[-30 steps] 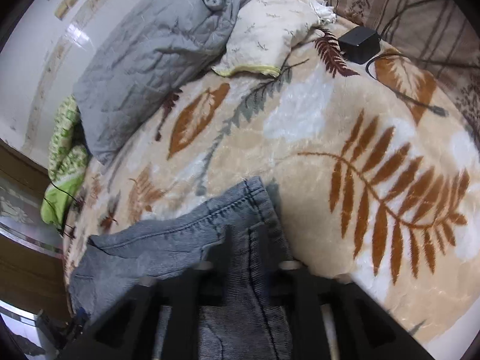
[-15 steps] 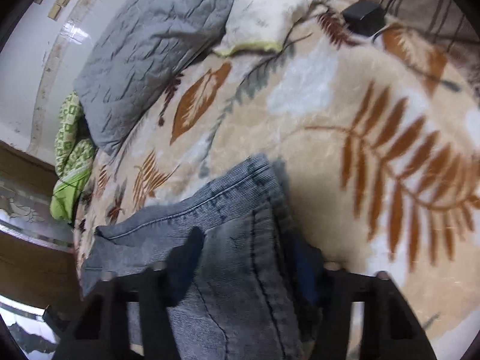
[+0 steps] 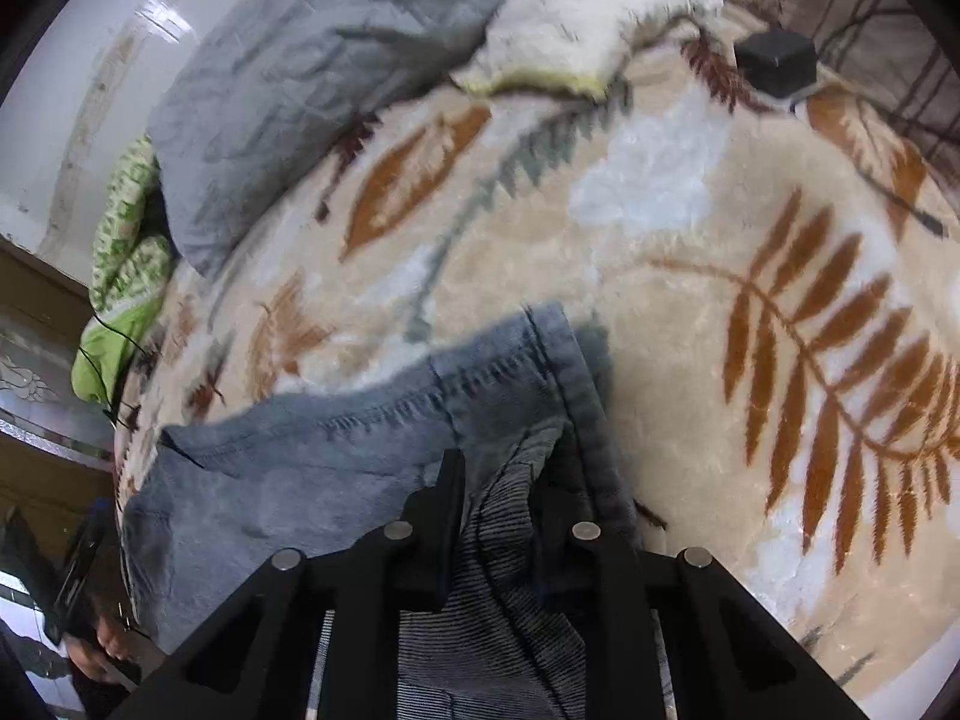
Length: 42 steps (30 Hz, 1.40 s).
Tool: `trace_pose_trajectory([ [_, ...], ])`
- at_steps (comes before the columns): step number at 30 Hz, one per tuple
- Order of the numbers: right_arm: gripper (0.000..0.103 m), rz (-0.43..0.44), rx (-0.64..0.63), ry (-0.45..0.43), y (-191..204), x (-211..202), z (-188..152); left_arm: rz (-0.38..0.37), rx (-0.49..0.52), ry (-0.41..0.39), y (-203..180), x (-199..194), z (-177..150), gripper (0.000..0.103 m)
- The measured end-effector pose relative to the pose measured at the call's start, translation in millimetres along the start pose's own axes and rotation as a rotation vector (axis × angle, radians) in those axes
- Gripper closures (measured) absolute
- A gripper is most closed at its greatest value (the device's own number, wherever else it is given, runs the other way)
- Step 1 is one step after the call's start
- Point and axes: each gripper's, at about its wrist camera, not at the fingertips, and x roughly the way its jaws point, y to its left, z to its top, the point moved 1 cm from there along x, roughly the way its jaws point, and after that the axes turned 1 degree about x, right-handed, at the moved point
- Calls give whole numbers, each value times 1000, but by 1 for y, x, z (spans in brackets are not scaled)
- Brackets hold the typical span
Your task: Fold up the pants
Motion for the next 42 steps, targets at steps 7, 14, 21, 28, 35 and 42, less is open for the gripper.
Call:
trace_pose_trajectory([
  [7,85,40,-12,-152,6,-35,5,-5,22,69,-12,23,32,43],
  [14,84,135,-77,-211,10,-55,7,-73,-113,20,10,-1,-20,43],
  [21,25,368,-303,-51,123,-21,0,-31,-221,-46,41,-21,-73,43],
  [28,26,495,-405,196,240,80,-21,-35,-208,-27,53,-12,-86,43],
  [35,36,557,-341,309,261,148,-21,-119,-70,-21,40,-23,-94,43],
  [42,47,518,-398,385,287,185,-28,-143,43,10,21,-28,-108,43],
])
